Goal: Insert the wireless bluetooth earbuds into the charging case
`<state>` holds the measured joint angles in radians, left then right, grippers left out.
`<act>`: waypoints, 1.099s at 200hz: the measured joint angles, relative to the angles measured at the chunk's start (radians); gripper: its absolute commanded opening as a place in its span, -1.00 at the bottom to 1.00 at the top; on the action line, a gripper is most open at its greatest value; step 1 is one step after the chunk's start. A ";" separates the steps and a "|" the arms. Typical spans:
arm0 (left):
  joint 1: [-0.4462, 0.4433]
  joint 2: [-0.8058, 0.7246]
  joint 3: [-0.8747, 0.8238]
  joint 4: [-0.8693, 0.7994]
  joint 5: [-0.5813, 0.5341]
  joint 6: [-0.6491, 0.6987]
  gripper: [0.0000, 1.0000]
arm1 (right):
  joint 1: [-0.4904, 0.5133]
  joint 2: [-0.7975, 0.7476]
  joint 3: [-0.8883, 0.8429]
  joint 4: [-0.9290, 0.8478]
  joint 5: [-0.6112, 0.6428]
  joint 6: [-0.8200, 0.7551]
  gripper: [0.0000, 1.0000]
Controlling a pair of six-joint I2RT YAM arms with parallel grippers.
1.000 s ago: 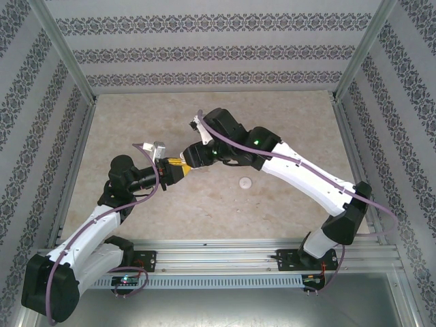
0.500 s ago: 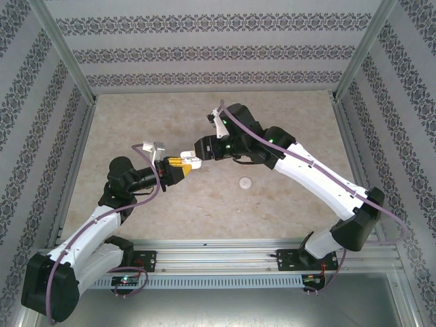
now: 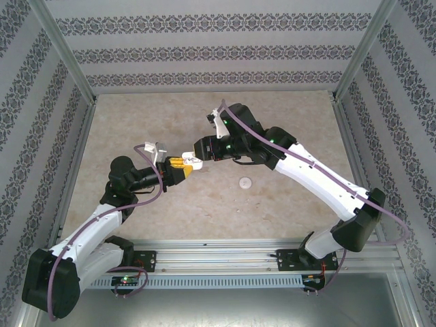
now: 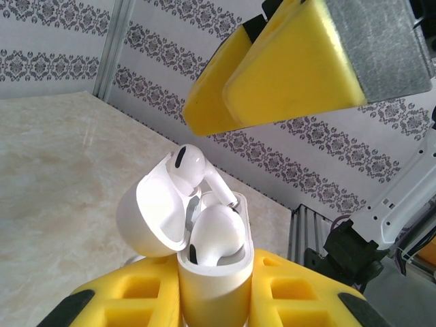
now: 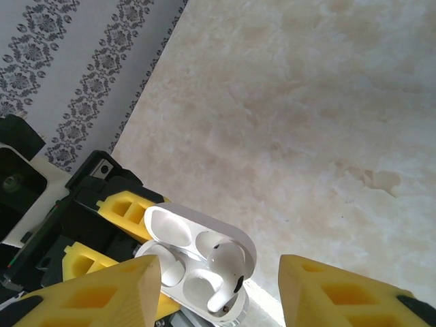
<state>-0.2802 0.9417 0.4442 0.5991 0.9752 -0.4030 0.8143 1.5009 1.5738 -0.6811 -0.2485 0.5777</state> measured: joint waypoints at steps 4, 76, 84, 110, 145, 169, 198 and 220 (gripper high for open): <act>0.000 0.000 0.000 0.000 0.002 0.003 -0.69 | 0.000 0.002 0.002 -0.003 0.000 0.000 -0.04; 0.000 0.000 -0.002 0.000 0.016 0.025 -0.69 | 0.000 0.071 0.065 -0.066 0.000 -0.001 -0.09; 0.000 0.000 -0.002 0.000 0.016 0.027 -0.69 | 0.000 0.075 0.069 -0.071 0.000 -0.001 -0.12; 0.000 0.000 -0.002 0.000 0.016 0.034 -0.69 | 0.000 0.080 0.074 -0.084 0.000 -0.001 -0.18; 0.000 0.000 -0.003 -0.001 0.016 0.041 -0.69 | 0.002 0.080 0.079 -0.094 0.000 -0.004 -0.23; 0.000 0.000 -0.003 -0.001 0.017 0.046 -0.69 | 0.002 0.087 0.082 -0.102 0.000 -0.008 -0.24; 0.000 0.000 -0.004 -0.001 0.017 0.053 -0.69 | 0.008 0.100 0.094 -0.116 0.000 -0.009 -0.23; 0.000 0.000 -0.005 -0.001 0.018 0.056 -0.69 | 0.009 0.105 0.100 -0.121 -0.001 -0.016 -0.24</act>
<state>-0.2802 0.9417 0.4397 0.5983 0.9928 -0.3470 0.8230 1.6058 1.6737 -0.8024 -0.2493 0.5617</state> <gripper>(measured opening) 0.160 0.385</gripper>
